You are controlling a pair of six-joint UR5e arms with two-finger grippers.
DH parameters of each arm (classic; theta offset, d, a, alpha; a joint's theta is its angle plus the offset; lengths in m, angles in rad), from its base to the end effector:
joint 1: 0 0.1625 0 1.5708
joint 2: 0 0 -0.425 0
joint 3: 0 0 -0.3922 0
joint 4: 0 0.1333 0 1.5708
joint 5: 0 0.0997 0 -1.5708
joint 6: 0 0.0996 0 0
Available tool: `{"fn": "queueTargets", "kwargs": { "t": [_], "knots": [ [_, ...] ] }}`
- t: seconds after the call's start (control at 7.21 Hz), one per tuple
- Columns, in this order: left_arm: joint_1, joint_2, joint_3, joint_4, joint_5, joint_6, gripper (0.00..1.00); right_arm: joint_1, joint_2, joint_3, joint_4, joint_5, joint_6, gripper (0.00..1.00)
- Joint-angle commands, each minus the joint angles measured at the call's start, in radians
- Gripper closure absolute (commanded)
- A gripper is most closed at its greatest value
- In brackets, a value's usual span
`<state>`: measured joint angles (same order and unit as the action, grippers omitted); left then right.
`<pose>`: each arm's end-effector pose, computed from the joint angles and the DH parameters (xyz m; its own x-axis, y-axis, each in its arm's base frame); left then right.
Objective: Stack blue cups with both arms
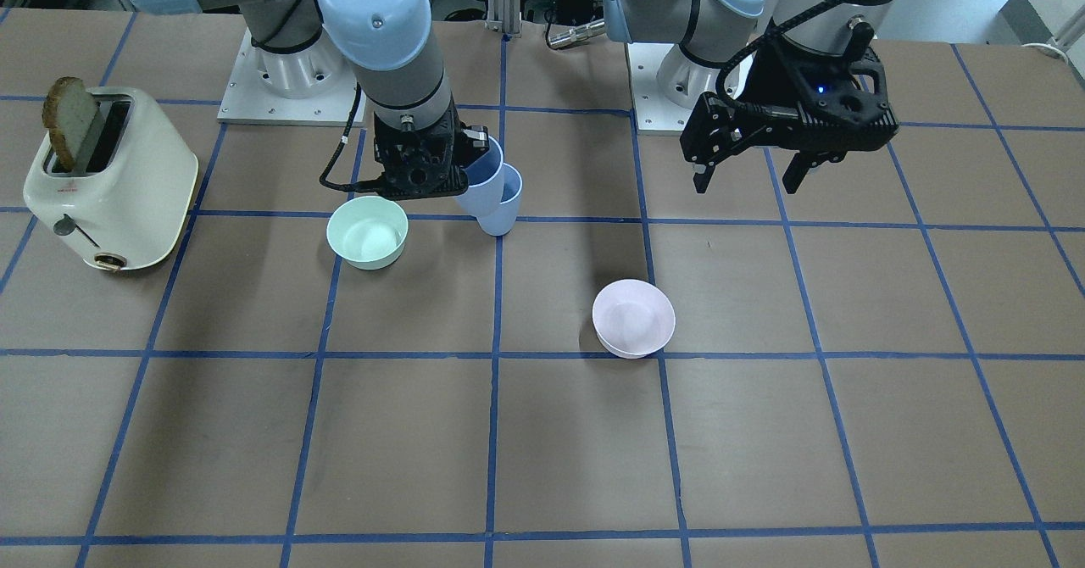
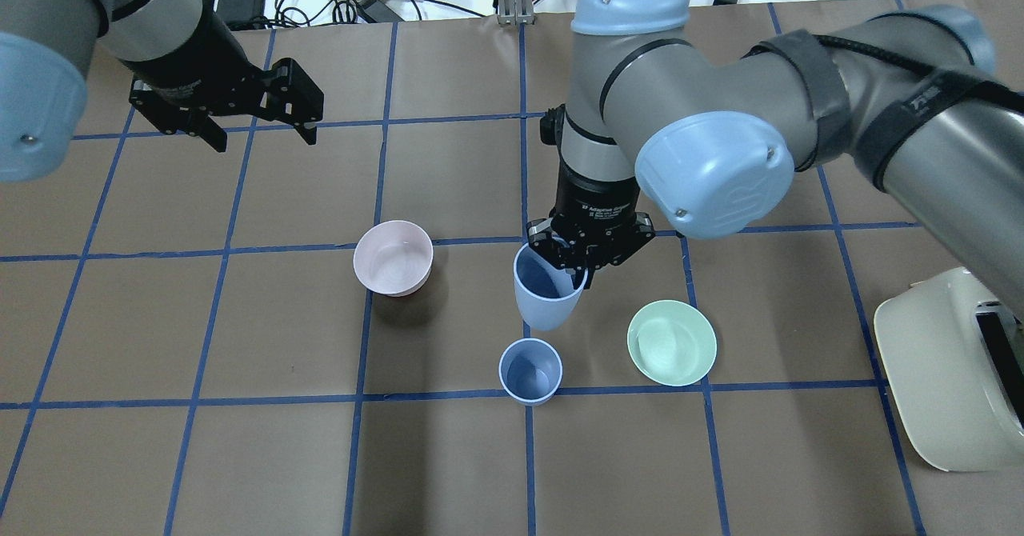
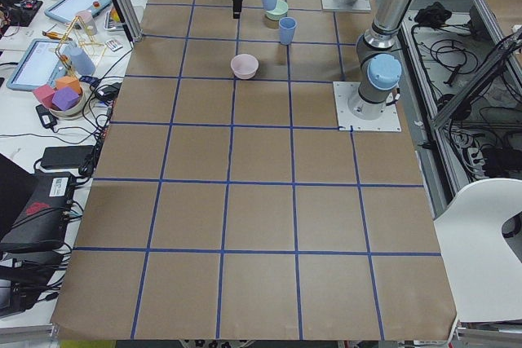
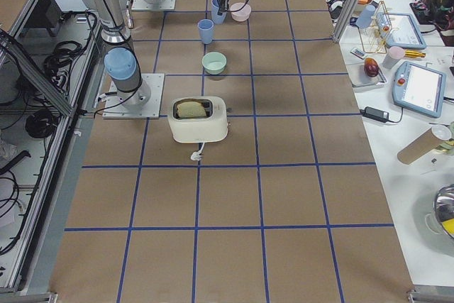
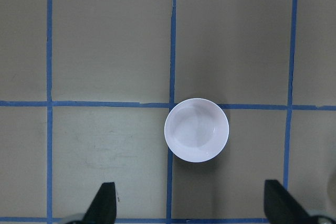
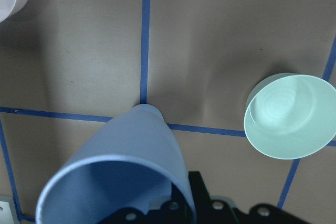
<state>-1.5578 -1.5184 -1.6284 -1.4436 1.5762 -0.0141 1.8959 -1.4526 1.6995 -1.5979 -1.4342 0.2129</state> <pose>-0.1265 -0.4827 0.4981 -0.9996 -0.0276 -0.0037 -0.0270 0.9922 -0.1217 0.3009 -0.4328 0.3706 -0.9927 -0.0864 -0.0838 -0.1043 0.9649 0.2412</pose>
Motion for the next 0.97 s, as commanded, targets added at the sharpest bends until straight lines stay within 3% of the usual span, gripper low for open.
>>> {"fn": "queueTargets", "kwargs": {
  "t": [0.0, 0.83],
  "knots": [
    [0.001, 0.032, -0.045, 0.017, 0.027, 0.0, 0.0, 0.032, -0.003, 0.054, -0.046, 0.001, 0.022, 1.0],
    [0.001, 0.032, -0.047, 0.019, 0.024, -0.004, 0.0, 0.04, -0.017, 0.075, -0.036, 0.001, 0.036, 1.0]
  ]
}}
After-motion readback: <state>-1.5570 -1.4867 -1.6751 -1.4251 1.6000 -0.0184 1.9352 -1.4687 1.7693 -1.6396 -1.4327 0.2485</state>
